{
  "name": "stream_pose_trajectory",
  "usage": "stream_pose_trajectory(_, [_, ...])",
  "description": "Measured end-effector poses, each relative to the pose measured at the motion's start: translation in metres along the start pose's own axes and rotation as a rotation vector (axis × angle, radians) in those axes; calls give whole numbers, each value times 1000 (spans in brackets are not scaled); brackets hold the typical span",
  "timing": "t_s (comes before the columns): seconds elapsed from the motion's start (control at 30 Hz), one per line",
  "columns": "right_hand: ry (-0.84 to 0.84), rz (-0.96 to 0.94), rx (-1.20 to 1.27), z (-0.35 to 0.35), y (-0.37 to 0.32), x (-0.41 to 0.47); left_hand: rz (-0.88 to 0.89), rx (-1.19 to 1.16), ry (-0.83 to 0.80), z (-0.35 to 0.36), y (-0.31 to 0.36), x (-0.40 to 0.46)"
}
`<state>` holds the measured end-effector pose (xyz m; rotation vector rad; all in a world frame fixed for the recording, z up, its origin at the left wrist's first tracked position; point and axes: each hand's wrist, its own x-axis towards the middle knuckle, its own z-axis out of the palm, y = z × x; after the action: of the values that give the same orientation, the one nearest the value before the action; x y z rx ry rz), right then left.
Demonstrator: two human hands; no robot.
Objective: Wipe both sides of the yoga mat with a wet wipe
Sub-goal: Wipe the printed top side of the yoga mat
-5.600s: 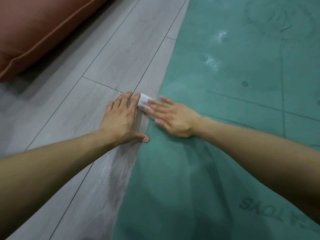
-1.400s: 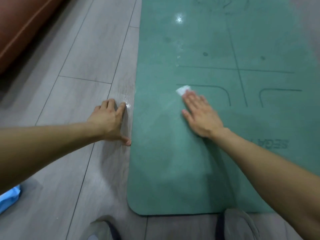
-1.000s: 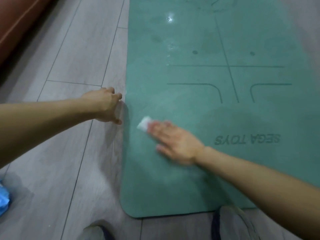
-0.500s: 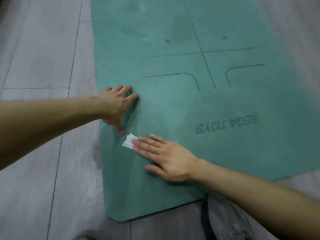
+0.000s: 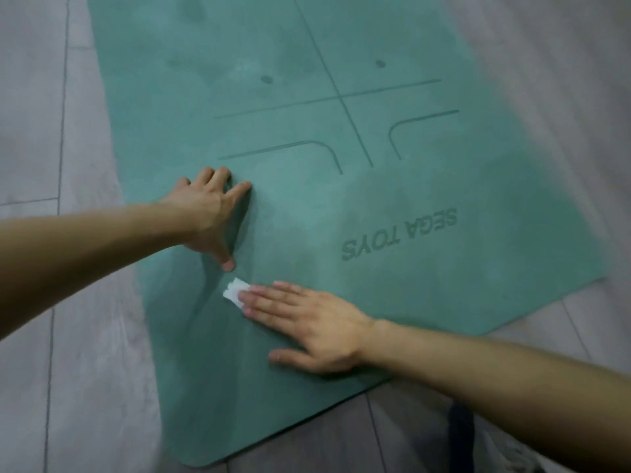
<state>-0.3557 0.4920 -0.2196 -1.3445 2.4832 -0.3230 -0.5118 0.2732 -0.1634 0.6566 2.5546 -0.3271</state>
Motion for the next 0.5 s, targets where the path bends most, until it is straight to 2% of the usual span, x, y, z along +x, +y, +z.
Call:
stream_pose_trajectory(0.07, [49, 130, -59, -15, 51, -7, 16, -6, 4, 1, -1, 1])
stream_pose_trajectory(0.2, [176, 856, -66, -62, 187, -27, 0, -37, 24, 5, -2, -2])
stream_pose_trajectory(0.27, [249, 1048, 19, -68, 202, -19, -1, -36, 29, 6, -2, -2])
stream_pose_trajectory(0.3, [279, 1036, 46, -61, 189, -4, -1, -37, 27, 6, -2, -2])
stream_pose_trajectory(0.33, [288, 929, 40, -52, 167, 13, 1, -40, 24, 6, -3, -2])
stream_pose_trajectory(0.43, [137, 333, -19, -25, 94, 46, -7, -38, 30, 6, -1, -2])
stream_pose_trajectory(0.5, [82, 149, -54, -31, 103, 48, -6, -35, 39, 4, 0, -2])
